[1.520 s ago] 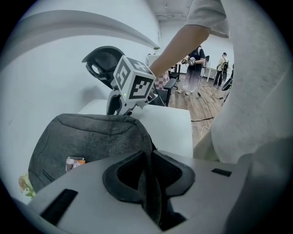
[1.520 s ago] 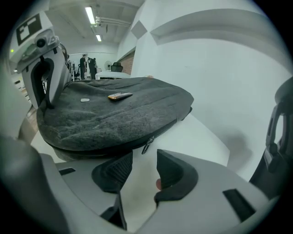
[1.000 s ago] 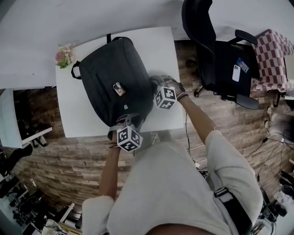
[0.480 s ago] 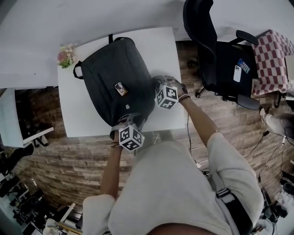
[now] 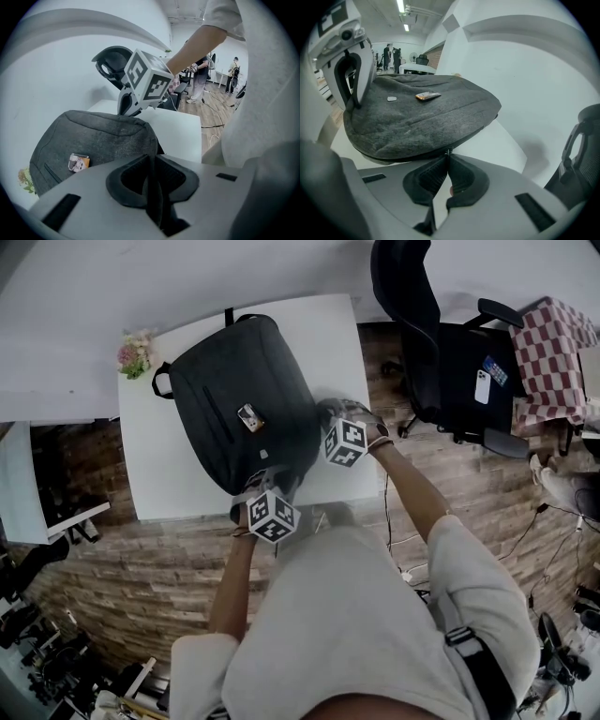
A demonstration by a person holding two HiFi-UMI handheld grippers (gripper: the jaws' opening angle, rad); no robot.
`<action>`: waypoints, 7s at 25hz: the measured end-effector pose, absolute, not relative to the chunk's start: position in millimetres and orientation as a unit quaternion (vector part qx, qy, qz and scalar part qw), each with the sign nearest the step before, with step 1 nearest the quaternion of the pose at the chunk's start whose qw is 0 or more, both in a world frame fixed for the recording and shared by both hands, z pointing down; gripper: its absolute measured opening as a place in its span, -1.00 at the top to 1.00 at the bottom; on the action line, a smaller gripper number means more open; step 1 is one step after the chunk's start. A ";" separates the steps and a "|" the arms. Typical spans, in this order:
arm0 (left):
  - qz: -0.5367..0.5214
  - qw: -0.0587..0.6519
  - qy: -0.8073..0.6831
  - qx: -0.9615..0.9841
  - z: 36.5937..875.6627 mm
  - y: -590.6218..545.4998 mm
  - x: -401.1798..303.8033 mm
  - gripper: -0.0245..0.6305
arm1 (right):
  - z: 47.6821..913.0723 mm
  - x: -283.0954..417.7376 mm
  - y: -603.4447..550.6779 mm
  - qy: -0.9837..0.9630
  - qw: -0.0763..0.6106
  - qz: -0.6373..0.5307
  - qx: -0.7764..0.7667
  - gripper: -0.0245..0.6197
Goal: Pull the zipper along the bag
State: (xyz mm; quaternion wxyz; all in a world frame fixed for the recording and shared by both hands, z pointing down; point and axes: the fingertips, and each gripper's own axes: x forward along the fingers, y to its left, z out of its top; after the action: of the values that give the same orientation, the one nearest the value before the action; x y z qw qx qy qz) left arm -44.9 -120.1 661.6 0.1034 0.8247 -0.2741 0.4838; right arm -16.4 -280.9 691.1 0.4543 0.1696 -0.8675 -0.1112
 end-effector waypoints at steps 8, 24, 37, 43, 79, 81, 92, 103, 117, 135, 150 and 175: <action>0.477 0.104 -0.265 0.831 659.8 -119.5 -46.6 0.70 | 689.8 -6.7 -246.5 -0.865 0.460 -0.099 0.176 0.87; 0.463 0.106 -0.252 0.843 659.2 -124.2 -23.3 0.70 | 694.7 34.4 -171.0 -0.848 0.476 0.010 0.233 0.87; 0.455 0.102 -0.233 0.853 662.1 -120.3 -8.9 0.70 | 693.3 31.9 -116.9 -0.830 0.481 0.111 0.259 0.87; 0.469 0.085 -0.194 0.858 665.2 -109.3 -7.3 0.70 | 696.3 24.1 -101.3 -0.824 0.479 0.162 0.256 0.87; 0.521 0.011 -0.154 0.840 685.5 -67.4 -55.9 0.63 | 698.1 15.9 -76.7 -0.807 0.492 0.188 0.267 0.87; 0.519 0.016 -0.157 0.840 685.2 -67.8 -56.3 0.63 | 696.1 13.9 -75.6 -0.804 0.490 0.200 0.271 0.87; 0.502 0.024 -0.206 0.840 676.1 -90.4 -58.1 0.64 | 691.4 7.6 -109.3 -0.806 0.479 0.193 0.289 0.87; 0.469 0.053 -0.260 0.842 675.0 -171.2 -31.3 0.65 | 697.6 31.3 -211.6 -0.801 0.495 0.138 0.305 0.87; 0.469 0.077 -0.259 0.841 683.9 -174.0 -24.6 0.66 | 695.6 29.6 -189.2 -0.803 0.504 0.131 0.289 0.87; 0.456 0.075 -0.236 0.855 681.2 -164.0 -24.8 0.65 | 696.0 -16.4 -154.7 -0.828 0.492 0.147 0.226 0.86; 0.381 0.095 -0.315 0.864 649.7 -166.9 -42.8 0.36 | 658.4 -4.4 -160.6 -0.867 0.375 0.170 0.281 0.43; 0.082 0.137 -0.618 0.770 496.2 -221.5 -197.7 0.85 | 493.4 48.8 -278.9 -0.858 0.134 0.098 0.486 0.88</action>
State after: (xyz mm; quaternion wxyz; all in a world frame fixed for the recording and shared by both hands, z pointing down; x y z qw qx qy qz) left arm -197.7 -221.5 496.2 0.1370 0.7697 -0.6181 0.0821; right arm 48.8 -278.9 493.4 0.1343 0.4857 -0.8582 0.0976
